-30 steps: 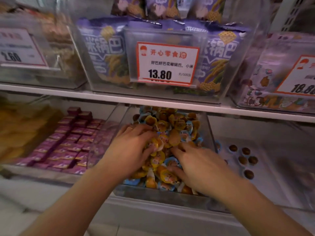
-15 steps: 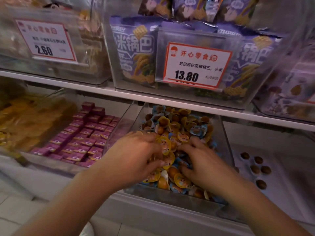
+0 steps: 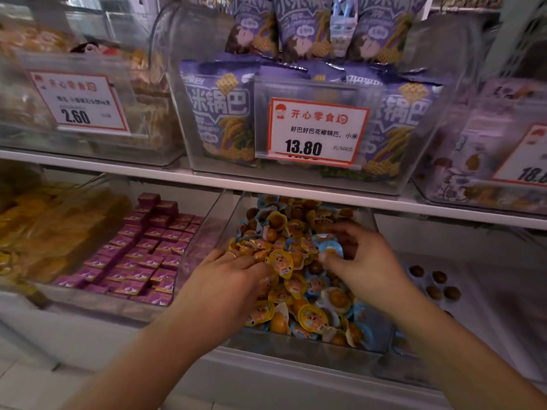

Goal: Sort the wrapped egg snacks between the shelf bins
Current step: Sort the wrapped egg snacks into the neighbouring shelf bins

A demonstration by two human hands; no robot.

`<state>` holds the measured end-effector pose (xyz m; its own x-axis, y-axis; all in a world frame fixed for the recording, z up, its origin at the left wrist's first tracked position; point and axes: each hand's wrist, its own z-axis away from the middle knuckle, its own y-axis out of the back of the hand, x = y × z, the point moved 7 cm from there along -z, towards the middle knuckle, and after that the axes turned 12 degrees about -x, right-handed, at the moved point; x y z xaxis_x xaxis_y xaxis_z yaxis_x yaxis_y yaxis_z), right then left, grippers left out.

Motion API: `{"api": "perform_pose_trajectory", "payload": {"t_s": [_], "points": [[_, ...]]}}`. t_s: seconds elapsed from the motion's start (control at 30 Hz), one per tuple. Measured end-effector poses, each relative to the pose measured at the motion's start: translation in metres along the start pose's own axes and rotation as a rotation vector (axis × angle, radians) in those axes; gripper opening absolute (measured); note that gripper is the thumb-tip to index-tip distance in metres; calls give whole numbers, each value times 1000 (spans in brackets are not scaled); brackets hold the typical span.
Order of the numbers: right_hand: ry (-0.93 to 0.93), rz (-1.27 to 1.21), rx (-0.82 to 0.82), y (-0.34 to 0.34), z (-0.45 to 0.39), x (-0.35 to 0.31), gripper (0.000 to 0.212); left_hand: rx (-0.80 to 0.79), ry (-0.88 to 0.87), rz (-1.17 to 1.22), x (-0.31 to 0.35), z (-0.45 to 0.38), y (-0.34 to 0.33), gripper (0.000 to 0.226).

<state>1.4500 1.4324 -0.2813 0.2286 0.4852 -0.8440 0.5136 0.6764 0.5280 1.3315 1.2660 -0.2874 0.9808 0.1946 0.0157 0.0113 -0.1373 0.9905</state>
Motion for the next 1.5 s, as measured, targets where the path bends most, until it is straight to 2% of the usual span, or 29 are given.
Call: {"api": "perform_pose_trajectory", "payload": {"t_s": [0.1, 0.17, 0.27, 0.33, 0.5, 0.6, 0.67, 0.77, 0.87, 0.97, 1.1, 1.17, 1.23, 1.3, 1.33, 1.4, 1.5], "points": [[54, -6, 50, 7, 9, -6, 38, 190, 1, 67, 16, -9, 12, 23], [84, 53, 68, 13, 18, -8, 35, 211, -52, 79, 36, -23, 12, 24], [111, 98, 111, 28, 34, -8, 33, 28, -110, 12, 57, -50, -13, 32], [95, -10, 127, 40, 42, -3, 30, -85, -127, -22, 61, -63, -31, 43], [-39, -254, 124, 71, 50, 18, 12, -135, -105, -57, 58, -79, -43, 44], [-142, -364, 73, 74, 53, 31, 17, -140, -53, 139, 45, -80, -34, 38], [-195, -464, 66, 72, 54, 39, 27, 11, -24, 389, 44, -77, -13, 30], [-197, -634, -28, 63, 53, 36, 7, 178, -20, 816, 66, -69, 10, 30], [-149, -732, -245, 49, 56, 25, 36, 268, -144, 880, 102, -66, 18, 34], [-119, -625, -274, 50, 61, 25, 34, 310, -122, 913, 110, -73, 13, 41], [-186, -530, -37, 84, 65, 48, 24, 197, -134, 699, 105, -89, -1, 40], [-253, -391, 79, 107, 70, 63, 21, 161, -56, 564, 84, -100, -9, 35], [-339, -299, 47, 115, 74, 82, 29, 108, -18, 402, 67, -111, -16, 37], [-425, -163, -25, 115, 75, 100, 37, 2, -55, 286, 62, -120, -29, 43], [-447, -88, -10, 117, 75, 107, 38, -48, -63, 252, 63, -123, -35, 45], [-417, -3, 98, 127, 73, 108, 34, -101, -49, 174, 68, -127, -44, 46], [-254, -12, 187, 126, 69, 91, 29, -114, -38, 123, 76, -130, -46, 43]]}}
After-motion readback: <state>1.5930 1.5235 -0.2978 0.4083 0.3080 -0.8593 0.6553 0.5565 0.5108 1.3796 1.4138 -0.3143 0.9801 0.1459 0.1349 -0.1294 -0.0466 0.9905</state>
